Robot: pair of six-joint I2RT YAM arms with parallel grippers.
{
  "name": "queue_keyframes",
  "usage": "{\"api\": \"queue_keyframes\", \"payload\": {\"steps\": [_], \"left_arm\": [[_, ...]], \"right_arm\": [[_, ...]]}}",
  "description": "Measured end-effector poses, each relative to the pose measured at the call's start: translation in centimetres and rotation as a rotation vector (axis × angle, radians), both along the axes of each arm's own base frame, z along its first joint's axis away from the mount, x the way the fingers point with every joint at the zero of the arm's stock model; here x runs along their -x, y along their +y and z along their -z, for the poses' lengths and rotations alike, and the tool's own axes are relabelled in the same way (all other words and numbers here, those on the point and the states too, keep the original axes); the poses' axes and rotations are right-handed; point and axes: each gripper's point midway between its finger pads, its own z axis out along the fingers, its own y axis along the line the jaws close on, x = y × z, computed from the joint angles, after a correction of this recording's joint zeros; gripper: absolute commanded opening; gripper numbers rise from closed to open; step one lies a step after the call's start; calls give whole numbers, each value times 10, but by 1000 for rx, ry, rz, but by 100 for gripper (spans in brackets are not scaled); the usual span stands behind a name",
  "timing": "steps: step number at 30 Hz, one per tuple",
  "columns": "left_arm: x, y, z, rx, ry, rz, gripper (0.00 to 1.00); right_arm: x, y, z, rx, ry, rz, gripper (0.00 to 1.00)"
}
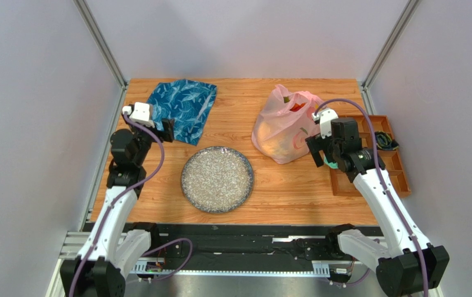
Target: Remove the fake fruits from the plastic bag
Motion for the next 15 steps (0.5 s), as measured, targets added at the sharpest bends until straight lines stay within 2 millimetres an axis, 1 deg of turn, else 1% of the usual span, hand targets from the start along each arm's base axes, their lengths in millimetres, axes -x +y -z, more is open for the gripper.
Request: {"api": "queue_keyframes", "payload": {"steps": [1,2,4,6,8,11,15], "left_arm": [[8,-1,-11,4,-17,6,99],[16,-2,-15,5,-17,14,99],[29,-6,-18,4,7,41,97],[37,-12,-20,5,51,74,97],[42,-19,-22,8,95,119,98],[50,-33,-31,22,146,199,99],[53,-48,-51,51,189,290,96]], "right_arm": [[0,3,-2,-10,-4,-21,100],[-1,7,-4,-21,-7,-43,100],[-6,17,-11,-48,-6,-91,100],[-14,29,-23,-80,-8,-143,100],[-27,46,-39,-129,-16,-199,100],[-42,66,-57,-197,-26,-263,98],[-65,87,-88,-293,-64,-289,97]]}}
